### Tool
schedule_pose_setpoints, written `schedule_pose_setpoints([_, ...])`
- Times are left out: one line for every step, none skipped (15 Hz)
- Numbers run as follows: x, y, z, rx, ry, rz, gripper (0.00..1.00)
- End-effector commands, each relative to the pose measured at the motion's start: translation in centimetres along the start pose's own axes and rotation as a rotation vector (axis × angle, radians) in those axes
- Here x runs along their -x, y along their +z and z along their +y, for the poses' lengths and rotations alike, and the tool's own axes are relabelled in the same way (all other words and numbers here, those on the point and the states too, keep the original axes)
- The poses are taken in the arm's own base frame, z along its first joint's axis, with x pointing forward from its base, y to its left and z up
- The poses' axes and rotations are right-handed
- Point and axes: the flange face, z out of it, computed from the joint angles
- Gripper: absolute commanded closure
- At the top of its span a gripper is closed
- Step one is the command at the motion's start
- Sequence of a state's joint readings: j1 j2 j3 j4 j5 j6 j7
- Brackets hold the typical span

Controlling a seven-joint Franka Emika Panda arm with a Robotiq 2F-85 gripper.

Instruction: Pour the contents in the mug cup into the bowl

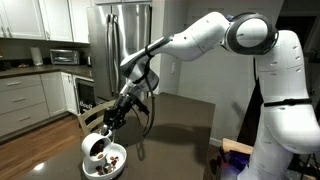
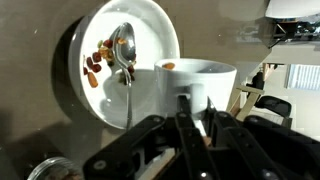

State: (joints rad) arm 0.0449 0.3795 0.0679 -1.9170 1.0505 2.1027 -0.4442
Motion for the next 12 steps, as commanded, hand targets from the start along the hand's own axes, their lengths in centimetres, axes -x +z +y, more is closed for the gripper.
schedule_pose_setpoints([0.1,-0.1,-0.5,0.016,-0.084,0.059,0.96])
schedule_pose_setpoints([0.1,-0.1,-0.6,0.025,-0.101,0.070,0.96])
schedule_pose_setpoints([0.2,-0.1,-0.7,0.035,-0.116,0.076,0.96])
schedule_pose_setpoints([0.3,-0.1,-0.7,0.044,-0.127,0.081,0.96])
schedule_pose_setpoints([0.4,-0.1,-0.8,0.050,-0.138,0.084,0.96])
schedule_pose_setpoints([0.5,-0.1,-0.9,0.054,-0.150,0.092,0.96])
schedule_pose_setpoints([0.6,-0.3,-1.1,0.057,-0.168,0.100,0.96])
schedule_pose_setpoints([0.7,-0.4,-1.1,0.058,-0.180,0.104,0.96])
schedule_pose_setpoints([0.8,-0.6,-1.3,0.057,-0.195,0.112,0.96])
schedule_pose_setpoints([1.1,-0.9,-1.3,0.056,-0.210,0.119,0.96])
schedule_pose_setpoints([1.4,-1.2,-1.5,0.054,-0.229,0.128,0.96])
schedule_pose_setpoints([1.8,-1.5,-1.6,0.054,-0.249,0.141,0.96])
